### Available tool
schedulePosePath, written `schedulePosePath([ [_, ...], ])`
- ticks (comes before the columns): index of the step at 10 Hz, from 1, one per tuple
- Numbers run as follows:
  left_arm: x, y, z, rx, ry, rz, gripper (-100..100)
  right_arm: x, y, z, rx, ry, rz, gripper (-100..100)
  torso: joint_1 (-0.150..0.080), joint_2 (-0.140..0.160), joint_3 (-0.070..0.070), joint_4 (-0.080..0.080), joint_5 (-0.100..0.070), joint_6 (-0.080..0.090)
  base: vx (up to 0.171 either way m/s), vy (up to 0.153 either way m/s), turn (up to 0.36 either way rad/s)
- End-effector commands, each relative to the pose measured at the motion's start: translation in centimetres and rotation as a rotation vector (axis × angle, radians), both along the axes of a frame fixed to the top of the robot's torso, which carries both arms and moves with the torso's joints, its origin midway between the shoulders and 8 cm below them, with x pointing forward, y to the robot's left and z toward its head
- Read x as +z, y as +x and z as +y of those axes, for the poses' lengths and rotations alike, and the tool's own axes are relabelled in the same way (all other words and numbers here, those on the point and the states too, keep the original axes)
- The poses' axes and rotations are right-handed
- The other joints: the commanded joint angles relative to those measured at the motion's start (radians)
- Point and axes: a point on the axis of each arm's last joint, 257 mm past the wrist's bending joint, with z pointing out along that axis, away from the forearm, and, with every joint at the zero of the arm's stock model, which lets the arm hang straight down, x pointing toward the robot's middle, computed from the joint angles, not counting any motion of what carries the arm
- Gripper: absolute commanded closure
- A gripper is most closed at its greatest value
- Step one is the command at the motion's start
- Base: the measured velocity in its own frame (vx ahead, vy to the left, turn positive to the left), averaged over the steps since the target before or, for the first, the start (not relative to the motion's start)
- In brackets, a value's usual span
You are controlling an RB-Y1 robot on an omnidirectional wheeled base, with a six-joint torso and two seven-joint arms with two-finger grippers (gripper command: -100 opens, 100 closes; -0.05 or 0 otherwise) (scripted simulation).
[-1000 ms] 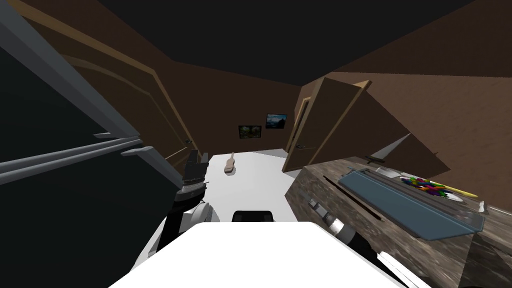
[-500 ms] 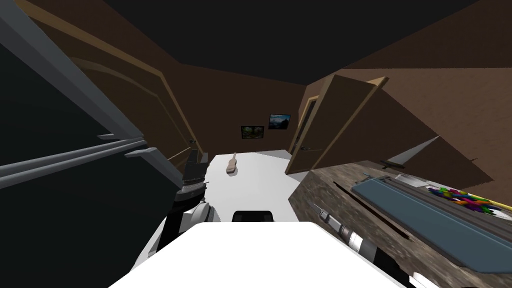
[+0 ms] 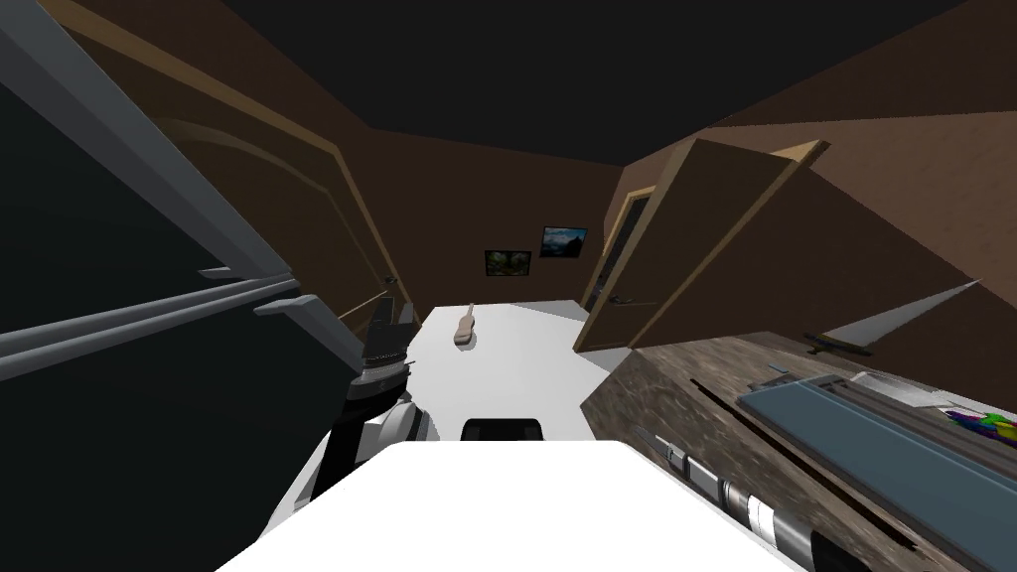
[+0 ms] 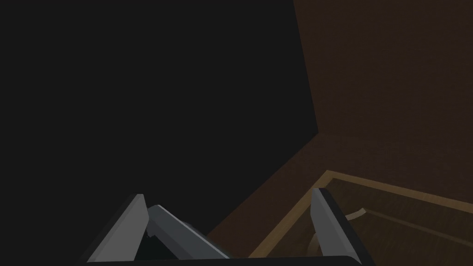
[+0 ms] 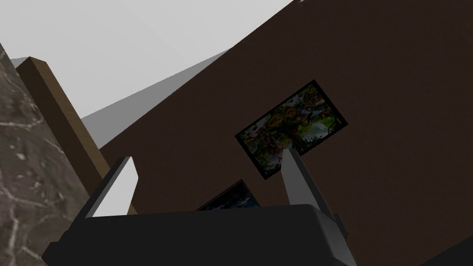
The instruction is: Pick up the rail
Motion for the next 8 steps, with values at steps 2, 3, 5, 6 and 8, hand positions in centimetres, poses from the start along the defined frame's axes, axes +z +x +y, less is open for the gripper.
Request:
schedulePosePath([
  [2, 0.0, 0.0, 0.0, 0.0, 0.0, 0.0, 0, -0.5, -3.5, -3.5, 0.018, -0.081, 0.107, -100, 0.0, 0.001, 0.0, 0.0, 0.0, 0.0, 0.069, 0.013, 0.077],
  [3, 0.0, 0.0, 0.0, 0.0, 0.0, 0.0, 0, -0.1, -3.2, -3.9, 0.037, -0.097, 0.113, -100, -0.001, 0.001, 0.0, 0.0, 0.0, 0.0, 0.067, 0.006, 0.05],
  [5, 0.0, 0.0, 0.0, 0.0, 0.0, 0.0, 0, -0.4, -5.4, -6.0, 0.047, -0.143, 0.178, -100, -0.001, 0.003, 0.001, 0.001, 0.0, 0.0, 0.043, 0.002, 0.063],
  [6, 0.0, 0.0, 0.0, 0.0, 0.0, 0.0, 0, -0.1, -5.2, -6.3, 0.058, -0.153, 0.181, -100, -0.002, 0.002, 0.001, 0.0, 0.0, 0.0, 0.063, -0.002, 0.05],
  [8, 0.0, 0.0, 0.0, 0.0, 0.0, 0.0, 0, 0.1, -7.0, -8.5, 0.079, -0.205, 0.245, -100, -0.002, 0.001, 0.0, 0.0, 0.0, 0.0, 0.072, -0.013, 0.058],
])
